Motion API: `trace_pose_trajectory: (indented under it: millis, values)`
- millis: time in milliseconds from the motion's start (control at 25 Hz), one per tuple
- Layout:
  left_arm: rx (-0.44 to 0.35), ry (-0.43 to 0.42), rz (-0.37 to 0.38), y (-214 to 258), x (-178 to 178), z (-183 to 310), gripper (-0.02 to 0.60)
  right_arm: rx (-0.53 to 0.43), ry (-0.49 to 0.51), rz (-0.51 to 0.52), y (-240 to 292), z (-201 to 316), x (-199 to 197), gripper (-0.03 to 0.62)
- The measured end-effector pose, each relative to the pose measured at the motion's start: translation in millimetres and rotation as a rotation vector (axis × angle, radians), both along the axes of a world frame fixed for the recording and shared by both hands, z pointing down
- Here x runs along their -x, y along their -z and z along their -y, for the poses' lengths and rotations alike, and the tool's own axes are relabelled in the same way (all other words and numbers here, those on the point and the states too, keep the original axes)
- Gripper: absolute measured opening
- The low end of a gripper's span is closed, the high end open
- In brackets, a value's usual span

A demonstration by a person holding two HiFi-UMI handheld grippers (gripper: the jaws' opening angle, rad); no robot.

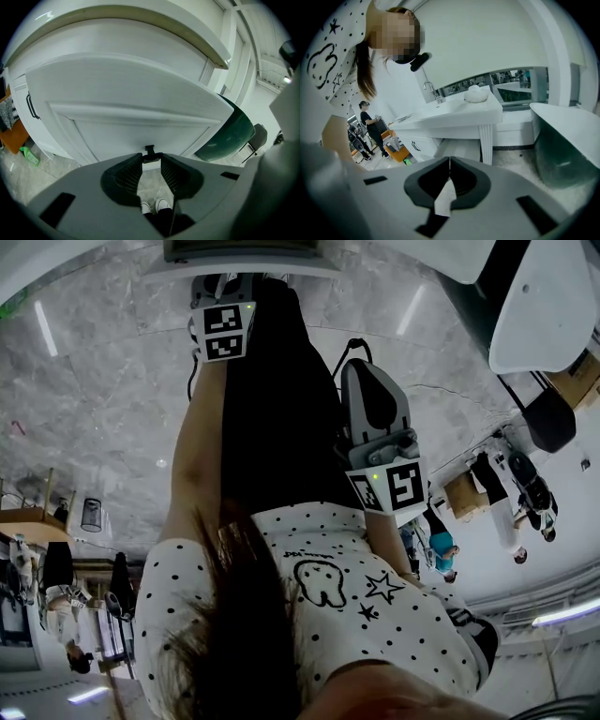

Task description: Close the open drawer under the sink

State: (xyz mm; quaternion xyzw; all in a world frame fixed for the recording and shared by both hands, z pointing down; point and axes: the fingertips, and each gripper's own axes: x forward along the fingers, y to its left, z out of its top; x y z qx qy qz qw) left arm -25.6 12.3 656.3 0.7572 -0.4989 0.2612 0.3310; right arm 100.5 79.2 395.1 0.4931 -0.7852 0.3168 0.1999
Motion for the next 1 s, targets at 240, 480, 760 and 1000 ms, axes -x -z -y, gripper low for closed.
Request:
trace_pose_trajectory:
  millis: [240,480,760,1000]
  values:
    - [-0.011,0.011,0.001,6.6,1.9,7.1,0.124,0.006,-0.003,0.003,2.6,0.4,0.5,0.015]
    - [-0.02,0.034,0.002,10.8,3.7,14.7,0.124,0.007,0.0,0.005,4.7,-2.5,0.6,0.015]
    - [-0.038,0.047,0.005,12.7,6.0,27.3,0.124,0.011,0.007,0.006,3.5,-1.6,1.4,0.015]
    - [-0.045,0.056,0.003,13.1,6.0,34.0,0.124,0.015,0.011,0.007,2.1,-0.2,1.3,0.015]
